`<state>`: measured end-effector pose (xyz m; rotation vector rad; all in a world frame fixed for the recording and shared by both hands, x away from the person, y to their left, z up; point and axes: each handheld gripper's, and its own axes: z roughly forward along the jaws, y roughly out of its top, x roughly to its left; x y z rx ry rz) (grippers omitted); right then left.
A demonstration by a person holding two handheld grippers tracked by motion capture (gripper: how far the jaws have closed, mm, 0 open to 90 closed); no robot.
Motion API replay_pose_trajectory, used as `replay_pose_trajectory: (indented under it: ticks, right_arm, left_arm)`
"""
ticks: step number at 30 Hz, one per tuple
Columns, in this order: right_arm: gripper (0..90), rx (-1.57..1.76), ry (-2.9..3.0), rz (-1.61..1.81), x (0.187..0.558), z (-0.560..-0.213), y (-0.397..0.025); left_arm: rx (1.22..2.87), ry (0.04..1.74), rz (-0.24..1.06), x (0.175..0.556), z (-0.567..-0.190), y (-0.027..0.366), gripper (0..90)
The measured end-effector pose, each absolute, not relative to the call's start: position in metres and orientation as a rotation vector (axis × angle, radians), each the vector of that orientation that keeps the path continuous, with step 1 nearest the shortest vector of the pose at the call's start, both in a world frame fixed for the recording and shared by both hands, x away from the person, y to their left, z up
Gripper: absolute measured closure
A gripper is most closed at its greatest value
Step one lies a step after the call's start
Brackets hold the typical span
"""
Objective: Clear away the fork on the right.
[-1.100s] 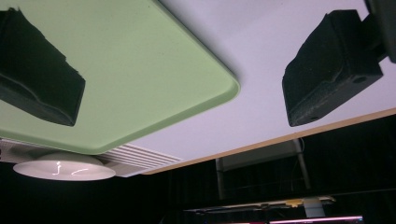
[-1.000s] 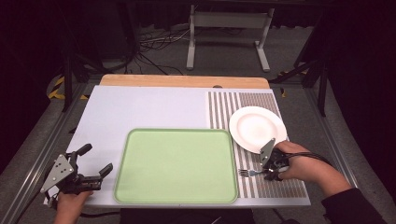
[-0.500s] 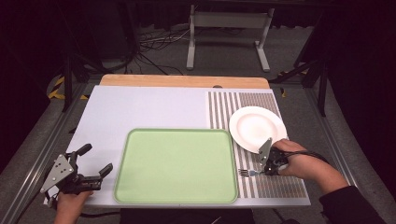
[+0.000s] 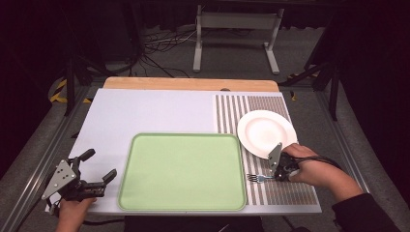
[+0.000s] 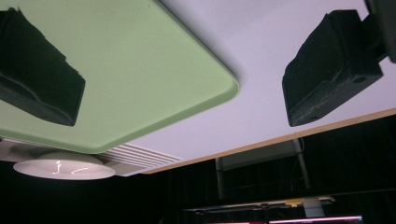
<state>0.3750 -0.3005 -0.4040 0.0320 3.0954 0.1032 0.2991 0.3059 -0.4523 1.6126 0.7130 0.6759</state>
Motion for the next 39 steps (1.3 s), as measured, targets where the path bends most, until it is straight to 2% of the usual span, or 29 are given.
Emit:
replay_pose_trajectory:
  ticks: [27,39]
  right_arm:
    - [78.8,0.030,2.993,0.198,0.377,-0.355,-0.287]
    - [78.8,-0.017,2.982,0.211,0.380,-0.348,-0.261]
  left_arm:
    - [1.613,0.712,0.677,0.299,-0.452,0.306,0.0]
    - [1.614,0.710,0.678,0.299,-0.452,0.306,0.0]
